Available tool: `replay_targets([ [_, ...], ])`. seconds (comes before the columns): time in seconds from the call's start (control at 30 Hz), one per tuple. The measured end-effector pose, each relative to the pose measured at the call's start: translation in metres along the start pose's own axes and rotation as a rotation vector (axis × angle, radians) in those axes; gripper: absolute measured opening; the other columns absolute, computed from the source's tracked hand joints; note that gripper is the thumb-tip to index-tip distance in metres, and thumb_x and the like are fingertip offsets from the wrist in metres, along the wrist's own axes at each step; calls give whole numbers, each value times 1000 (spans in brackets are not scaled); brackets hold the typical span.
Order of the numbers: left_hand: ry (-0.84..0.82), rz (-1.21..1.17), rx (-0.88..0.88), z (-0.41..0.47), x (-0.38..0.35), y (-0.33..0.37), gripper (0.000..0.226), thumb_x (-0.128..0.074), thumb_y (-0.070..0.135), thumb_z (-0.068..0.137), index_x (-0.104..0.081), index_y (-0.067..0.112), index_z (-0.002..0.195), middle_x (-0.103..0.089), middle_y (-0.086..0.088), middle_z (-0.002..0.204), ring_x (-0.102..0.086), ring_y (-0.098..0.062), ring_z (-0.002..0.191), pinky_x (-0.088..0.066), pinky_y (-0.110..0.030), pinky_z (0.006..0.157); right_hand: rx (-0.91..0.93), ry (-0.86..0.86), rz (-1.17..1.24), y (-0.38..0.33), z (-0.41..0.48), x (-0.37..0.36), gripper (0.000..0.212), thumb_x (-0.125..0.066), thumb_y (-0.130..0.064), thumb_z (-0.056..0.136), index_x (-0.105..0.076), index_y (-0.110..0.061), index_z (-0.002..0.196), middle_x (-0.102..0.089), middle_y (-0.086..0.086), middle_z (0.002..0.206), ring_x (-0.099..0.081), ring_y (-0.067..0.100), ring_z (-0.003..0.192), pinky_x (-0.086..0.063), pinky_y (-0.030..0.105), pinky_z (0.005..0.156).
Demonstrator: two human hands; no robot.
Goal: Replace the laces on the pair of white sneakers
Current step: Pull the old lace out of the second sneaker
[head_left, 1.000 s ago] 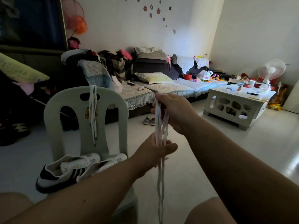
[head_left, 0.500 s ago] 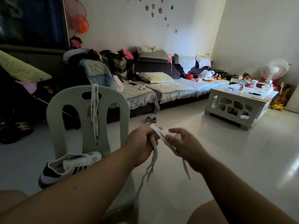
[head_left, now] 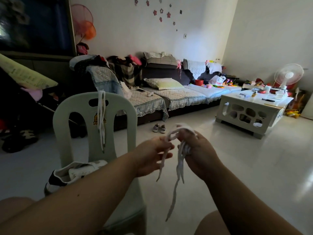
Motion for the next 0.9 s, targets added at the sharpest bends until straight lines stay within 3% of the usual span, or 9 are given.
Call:
replay_targets([
  [0.1,-148,227,32,-4,-13,-26,48,-63,28,86,-46,29,130,-51,-1,132,-44,-21,122,-28,-46,105,-5,-10,301,-14,6,-4,36,-61,-35,78,-63,-6,100,-66,9,87,-64,21,82,-50,34,70],
  [0.17,-135,370,28,-5,-23,-46,50,-58,24,91,-39,29,137,-43,-1,139,-39,-18,126,-26,-38,105,-43,-26,471,-24,9,-8,30,-60,-29,79,-62,-5,97,-64,10,85,-63,22,81,-49,38,75],
  [0.27,-38,459,55,-3,-32,-76,27,-47,26,98,-50,25,125,-46,-2,138,-42,-15,120,-34,-33,104,-62,-41,623,-35,10,-12,16,-53,-24,89,-58,-9,91,-63,8,79,-63,21,72,-49,39,74],
  [0.33,92,344,138,-7,-29,-85,25,-42,28,100,-55,18,119,-54,-4,130,-49,-18,114,-42,-34,96,-60,-12,636,-37,9,-9,16,-51,-23,94,-58,-10,89,-63,7,78,-63,21,73,-48,40,77],
  [0.4,191,-30,242,-11,-23,-87,29,-42,32,99,-57,14,116,-61,-8,120,-54,-28,111,-39,-45,99,-60,25,617,-35,6,-1,16,-51,-23,95,-59,-11,88,-63,7,79,-62,21,74,-47,40,80],
  [0.57,274,-562,126,-12,-10,-64,34,-35,37,100,-59,17,113,-61,-16,118,-54,-39,111,-30,-62,104,-109,16,326,-15,-5,19,20,-55,-27,92,-62,-9,86,-65,8,79,-61,24,80,-44,45,84],
  [0.73,193,-603,98,4,-13,-49,36,-34,41,99,-61,25,118,-61,-18,120,-56,-37,109,-44,-54,87,-93,84,-292,7,-14,16,26,-58,-33,91,-64,-8,93,-70,8,88,-66,22,83,-50,30,68],
  [0.83,101,-546,146,20,-14,-56,44,-35,42,97,-60,17,124,-65,-17,119,-58,-36,111,-46,-51,91,-130,61,-367,28,-10,3,23,-63,-33,88,-59,-13,96,-68,4,89,-66,16,77,-53,28,64],
  [0.9,117,-515,153,30,-9,-58,42,-36,38,97,-60,13,122,-67,-17,116,-59,-36,111,-44,-54,97,-191,28,-321,45,-2,-6,37,-66,-37,85,-49,-19,112,-62,0,104,-65,18,90,-56,29,72],
])
Point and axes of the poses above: each hand's wrist, its own z-axis towards the middle knuckle, its own x-axis out of the back of the hand, y = z × x, the point moved 3 cm from there along z, towards the middle knuckle
